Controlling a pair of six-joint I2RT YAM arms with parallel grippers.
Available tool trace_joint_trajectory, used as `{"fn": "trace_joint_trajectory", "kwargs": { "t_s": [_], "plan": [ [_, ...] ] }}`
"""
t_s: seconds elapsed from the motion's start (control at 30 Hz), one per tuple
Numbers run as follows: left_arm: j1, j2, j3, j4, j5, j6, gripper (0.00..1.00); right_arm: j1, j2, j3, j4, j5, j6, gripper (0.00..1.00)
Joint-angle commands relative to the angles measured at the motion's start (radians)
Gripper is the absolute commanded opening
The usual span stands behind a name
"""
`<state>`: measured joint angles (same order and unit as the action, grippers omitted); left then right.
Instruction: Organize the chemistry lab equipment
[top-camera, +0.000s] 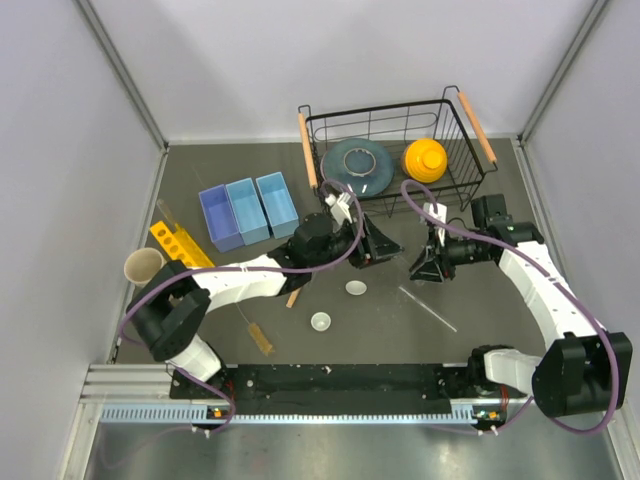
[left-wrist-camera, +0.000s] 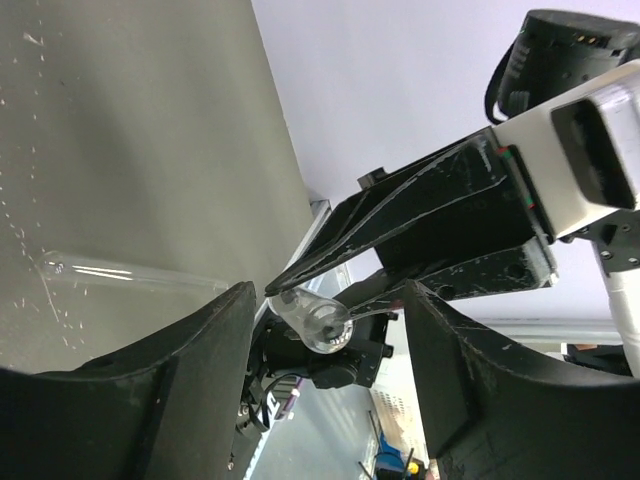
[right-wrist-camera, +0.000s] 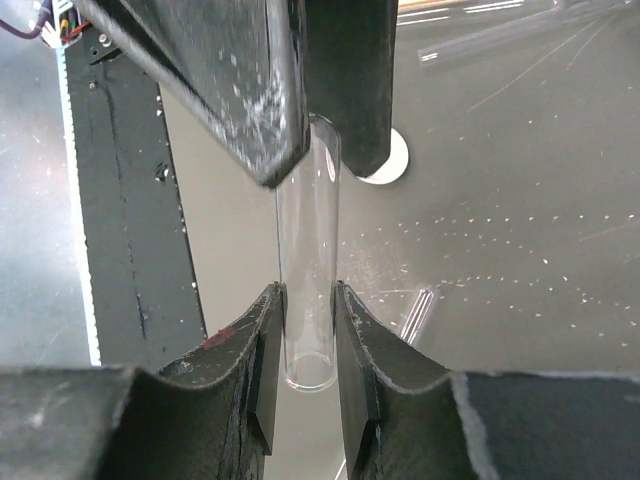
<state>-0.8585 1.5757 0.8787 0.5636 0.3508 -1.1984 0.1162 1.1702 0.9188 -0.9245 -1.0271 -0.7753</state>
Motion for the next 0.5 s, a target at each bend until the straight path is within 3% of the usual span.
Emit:
{"fn": "trace_joint_trajectory", "kwargs": {
  "t_s": [0.0, 0.47],
  "plan": [
    [-0.022, 0.006, 0.048, -0.050, -0.006, 0.040, 0.65, 0.008, 0.008, 0.052, 0.012, -0.060, 0.007, 0.25],
    [-0.042, -0.013, 0.089, -0.174, -0.038, 0.112, 0.50, 0.008, 0.022, 0.043, 0.038, -0.059, 0.033, 0.25]
  ]
}}
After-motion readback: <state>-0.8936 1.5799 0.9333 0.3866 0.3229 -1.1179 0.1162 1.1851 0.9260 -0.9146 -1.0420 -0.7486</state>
